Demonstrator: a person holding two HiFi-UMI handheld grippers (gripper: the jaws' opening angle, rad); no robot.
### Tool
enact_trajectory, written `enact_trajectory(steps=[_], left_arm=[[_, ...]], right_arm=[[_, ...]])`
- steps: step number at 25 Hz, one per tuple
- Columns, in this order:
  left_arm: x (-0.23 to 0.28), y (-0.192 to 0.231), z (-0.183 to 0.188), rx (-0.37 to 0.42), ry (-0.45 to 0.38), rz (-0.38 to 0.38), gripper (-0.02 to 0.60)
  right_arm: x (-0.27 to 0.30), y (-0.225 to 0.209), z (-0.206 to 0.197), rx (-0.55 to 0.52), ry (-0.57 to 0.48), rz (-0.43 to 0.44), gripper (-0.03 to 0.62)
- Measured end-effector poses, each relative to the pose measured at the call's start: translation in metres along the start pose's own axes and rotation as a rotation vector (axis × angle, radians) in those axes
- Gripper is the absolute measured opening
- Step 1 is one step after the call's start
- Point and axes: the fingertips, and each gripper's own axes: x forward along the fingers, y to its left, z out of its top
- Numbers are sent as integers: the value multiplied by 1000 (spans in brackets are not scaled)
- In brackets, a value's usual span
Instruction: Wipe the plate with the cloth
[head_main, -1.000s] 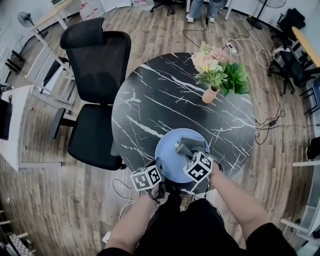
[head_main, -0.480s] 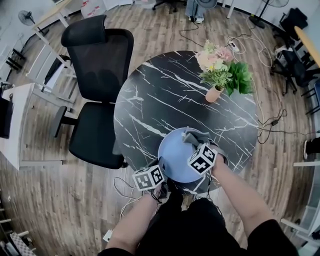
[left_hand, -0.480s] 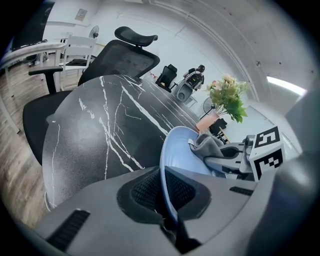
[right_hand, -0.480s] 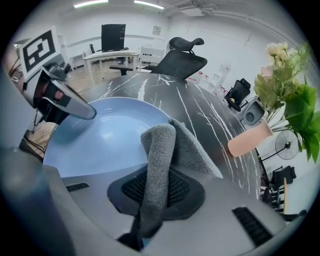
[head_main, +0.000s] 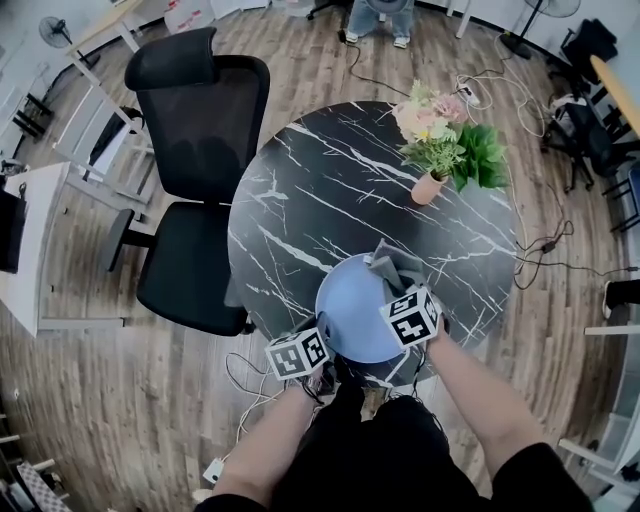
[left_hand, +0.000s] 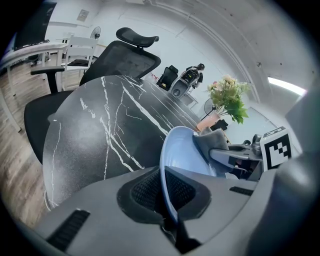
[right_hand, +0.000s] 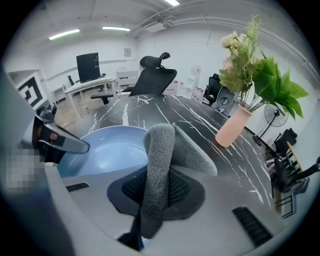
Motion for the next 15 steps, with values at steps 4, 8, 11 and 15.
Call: enact_trajectory(steps=[4, 8, 11, 15], left_arm=[[0, 0, 0, 3, -7, 2, 29], [1, 0, -1, 6, -7, 10, 29], [3, -1, -3, -1, -7, -3, 29], [2, -2, -3, 0, -13, -1, 29]], right_arm=[[-6, 29, -2, 34, 1, 102, 60], [-13, 67, -10, 42, 15, 204, 60], [-22, 95, -18, 14, 29, 274, 60], [-31, 124, -31, 2, 68, 369, 60]])
